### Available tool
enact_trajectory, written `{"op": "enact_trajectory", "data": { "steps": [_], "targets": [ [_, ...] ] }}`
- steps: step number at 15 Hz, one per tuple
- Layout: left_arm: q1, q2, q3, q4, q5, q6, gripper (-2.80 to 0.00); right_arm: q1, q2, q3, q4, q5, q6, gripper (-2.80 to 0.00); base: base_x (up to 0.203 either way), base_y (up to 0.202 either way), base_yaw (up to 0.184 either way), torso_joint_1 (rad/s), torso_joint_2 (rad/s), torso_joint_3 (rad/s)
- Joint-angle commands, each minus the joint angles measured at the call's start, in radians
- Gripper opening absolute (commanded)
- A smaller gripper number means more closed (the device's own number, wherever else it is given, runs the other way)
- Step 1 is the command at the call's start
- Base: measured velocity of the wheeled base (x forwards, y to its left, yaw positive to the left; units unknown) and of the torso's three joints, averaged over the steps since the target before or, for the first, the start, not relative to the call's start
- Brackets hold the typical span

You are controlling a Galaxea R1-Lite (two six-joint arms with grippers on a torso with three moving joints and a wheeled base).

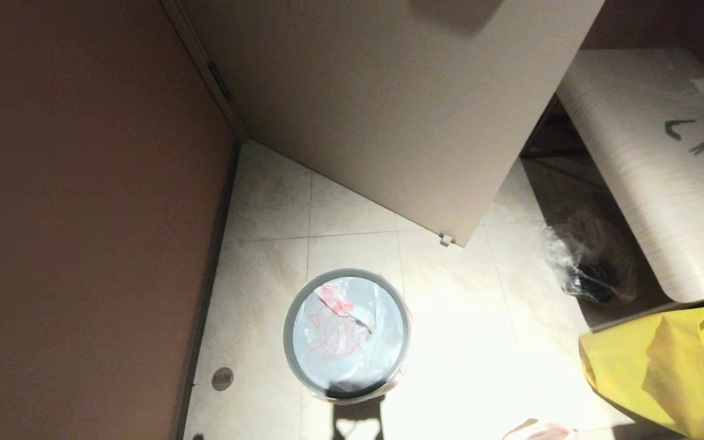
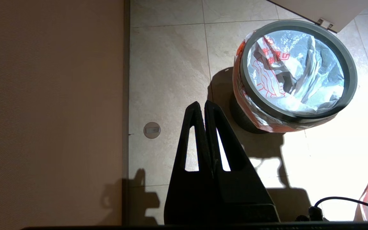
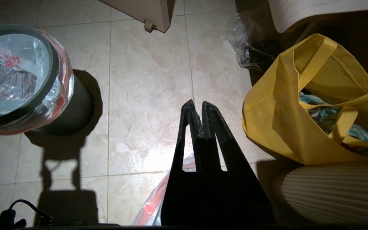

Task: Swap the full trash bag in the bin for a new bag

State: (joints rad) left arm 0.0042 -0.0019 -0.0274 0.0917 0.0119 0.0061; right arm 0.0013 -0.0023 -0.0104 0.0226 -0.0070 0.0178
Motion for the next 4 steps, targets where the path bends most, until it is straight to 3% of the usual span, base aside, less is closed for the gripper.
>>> {"op": "enact_trajectory", "data": {
  "steps": [1, 4],
  "targets": [
    [0.000, 0.002, 0.000, 0.000, 0.000, 0.000, -2.80, 0.000, 0.001, 0.000, 0.000, -0.001, 0.008, -2.80, 0.000, 0.000, 0.000, 0.000, 0.00, 0.000],
    [0.000, 0.002, 0.000, 0.000, 0.000, 0.000, -2.80, 0.000, 0.001, 0.000, 0.000, -0.002, 0.007, -2.80, 0.000, 0.000, 0.000, 0.000, 0.00, 0.000]
  ]
}}
